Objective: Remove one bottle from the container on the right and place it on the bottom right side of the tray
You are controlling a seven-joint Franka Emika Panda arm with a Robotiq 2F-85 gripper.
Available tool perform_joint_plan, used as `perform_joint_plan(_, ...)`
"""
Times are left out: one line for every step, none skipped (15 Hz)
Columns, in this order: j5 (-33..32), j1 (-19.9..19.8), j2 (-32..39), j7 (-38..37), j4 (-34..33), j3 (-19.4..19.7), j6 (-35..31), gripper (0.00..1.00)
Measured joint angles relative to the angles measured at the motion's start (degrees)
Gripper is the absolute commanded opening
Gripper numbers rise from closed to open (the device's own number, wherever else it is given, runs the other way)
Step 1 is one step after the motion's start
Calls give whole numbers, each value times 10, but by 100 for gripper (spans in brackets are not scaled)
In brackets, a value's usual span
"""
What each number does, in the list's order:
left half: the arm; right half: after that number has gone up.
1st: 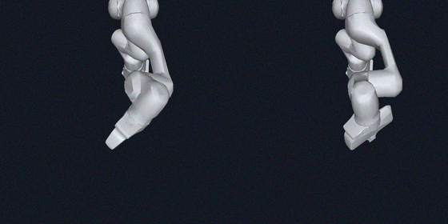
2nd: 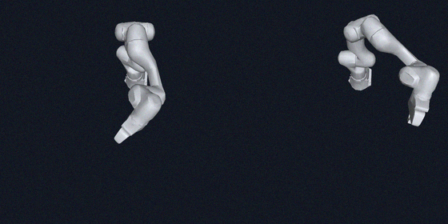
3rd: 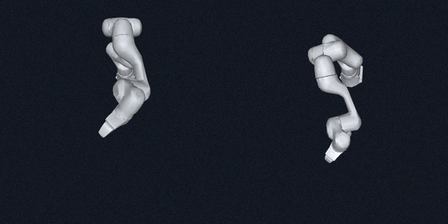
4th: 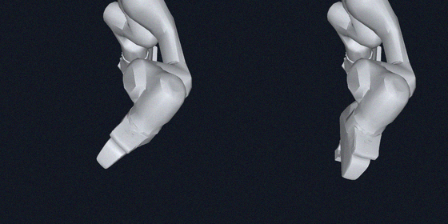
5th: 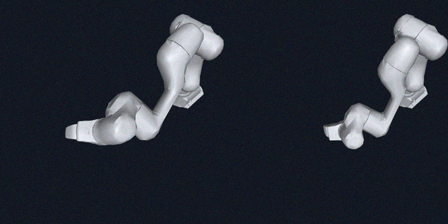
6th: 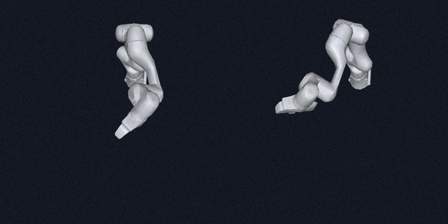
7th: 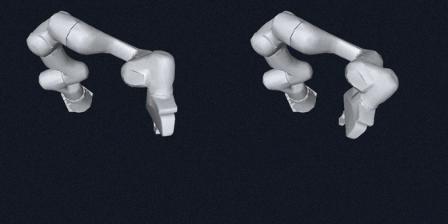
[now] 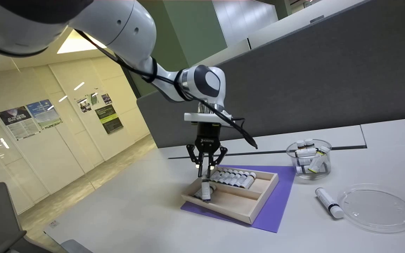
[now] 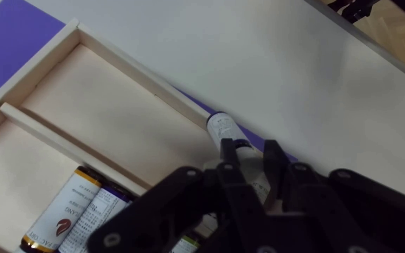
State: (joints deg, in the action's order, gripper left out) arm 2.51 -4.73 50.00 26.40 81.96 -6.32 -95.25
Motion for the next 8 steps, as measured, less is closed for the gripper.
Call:
perform_joint_plan(1, 0, 0, 0, 0, 0, 0, 5)
perform_joint_plan(1, -1, 0, 0, 0, 0, 0, 5)
perform_joint_plan(2, -1, 0, 0, 1, 0, 0, 5)
perform_joint_plan(3, -1, 0, -1, 1, 0, 0, 5)
perform_joint_plan(4, -2, 0, -1, 1, 1, 0, 15)
perform_joint_plan(5, -2, 0, -1, 1, 1, 0, 44)
perform_joint_plan(5, -3, 0, -1, 1, 2, 0, 44)
perform_joint_plan(5, -3, 0, -1, 1, 3, 0, 51)
